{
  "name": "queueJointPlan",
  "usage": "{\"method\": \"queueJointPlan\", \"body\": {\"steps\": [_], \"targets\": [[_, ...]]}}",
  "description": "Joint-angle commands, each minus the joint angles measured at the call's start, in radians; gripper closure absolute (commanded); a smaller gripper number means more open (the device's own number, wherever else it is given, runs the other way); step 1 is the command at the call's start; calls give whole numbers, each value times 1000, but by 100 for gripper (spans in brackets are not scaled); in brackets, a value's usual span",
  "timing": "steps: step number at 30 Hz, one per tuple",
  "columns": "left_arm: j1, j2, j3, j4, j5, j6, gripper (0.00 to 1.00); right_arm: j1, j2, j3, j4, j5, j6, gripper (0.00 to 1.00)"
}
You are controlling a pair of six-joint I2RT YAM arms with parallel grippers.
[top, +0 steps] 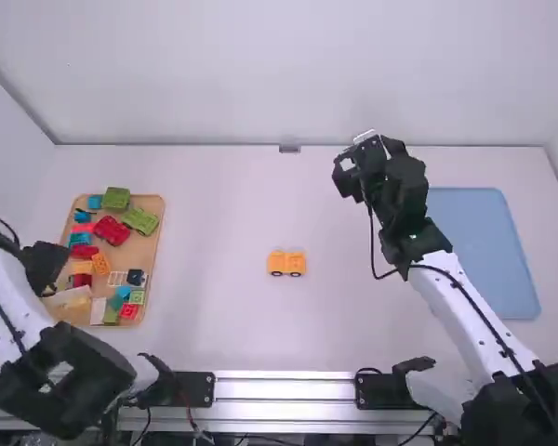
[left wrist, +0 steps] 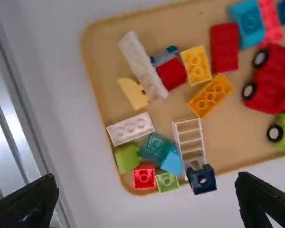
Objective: Assemble lego blocks to make yellow taxi
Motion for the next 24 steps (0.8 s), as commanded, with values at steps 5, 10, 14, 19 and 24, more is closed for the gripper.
{"method": "queueJointPlan", "body": {"steps": [5, 10, 14, 19, 24], "targets": [[29, 182, 56, 21, 143, -6, 1, 0, 5, 35, 21, 2, 2, 2], [13, 327, 167, 24, 78, -7, 1, 0, 4, 35, 24, 2, 3, 2], [25, 386, 207, 106, 84, -7, 1, 0, 5, 35, 13, 2, 3, 2], [27, 399, 171, 145, 80, 30, 9, 4, 5, 35, 12, 2, 3, 2], [27, 399, 148, 48, -12, -47, 12, 0, 5, 35, 14, 2, 3, 2]]}}
